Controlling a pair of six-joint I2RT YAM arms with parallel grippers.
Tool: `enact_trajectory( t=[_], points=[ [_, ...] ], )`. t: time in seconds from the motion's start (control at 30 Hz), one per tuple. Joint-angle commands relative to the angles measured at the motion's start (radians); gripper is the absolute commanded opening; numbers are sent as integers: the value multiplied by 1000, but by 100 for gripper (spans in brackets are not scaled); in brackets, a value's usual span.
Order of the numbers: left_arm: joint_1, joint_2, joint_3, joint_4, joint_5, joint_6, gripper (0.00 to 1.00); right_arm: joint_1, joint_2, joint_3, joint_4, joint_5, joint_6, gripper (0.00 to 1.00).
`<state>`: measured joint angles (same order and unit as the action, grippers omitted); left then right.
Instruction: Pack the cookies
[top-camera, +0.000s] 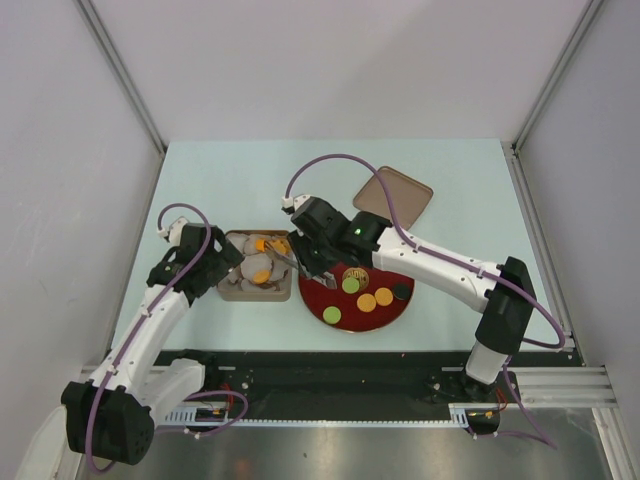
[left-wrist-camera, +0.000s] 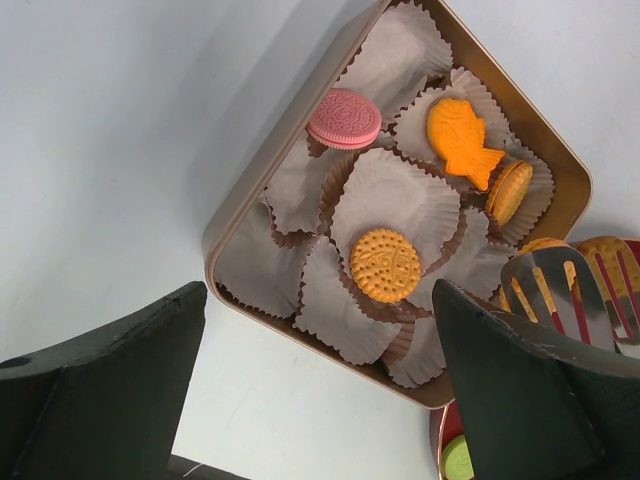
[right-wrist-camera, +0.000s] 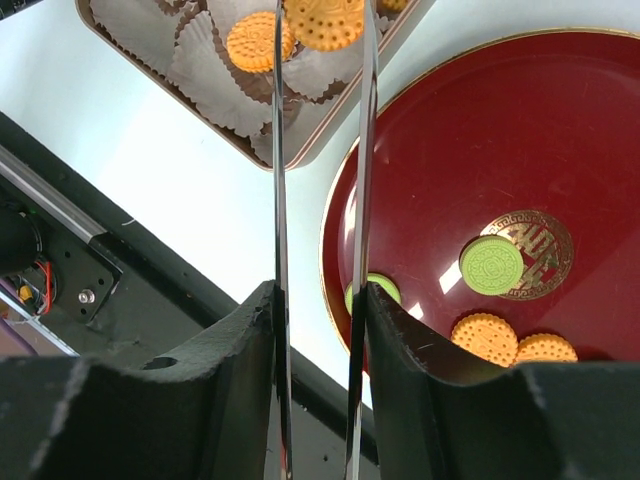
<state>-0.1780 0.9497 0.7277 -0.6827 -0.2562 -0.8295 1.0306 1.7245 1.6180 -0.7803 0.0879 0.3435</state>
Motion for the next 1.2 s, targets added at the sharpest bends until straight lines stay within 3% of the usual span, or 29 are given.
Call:
enact_trajectory(
  t=[0.0,0.2,0.53,0.8,0.93,1.17],
  points=[
    [3,-11,3,6,-8,15,100,-4,-3,51,19,-1,-9,42],
    [5,-9,-1,8,-8,15,100,-6,-6,52,16,6,-11,45],
    [3,-9,-5,9,-9,12,100,-6,-20,57,26,26,-1,59],
    [5,-14,-5,9,-8,10,100,-52,-143,13,30,140,35,54],
    [3,-9,-5,15,0,10,100,-148,-250,-104,49,167,83,48],
    [3,-3,-10,32,24,13,100,-283,-367,-256,19,193,97,47]
  ],
)
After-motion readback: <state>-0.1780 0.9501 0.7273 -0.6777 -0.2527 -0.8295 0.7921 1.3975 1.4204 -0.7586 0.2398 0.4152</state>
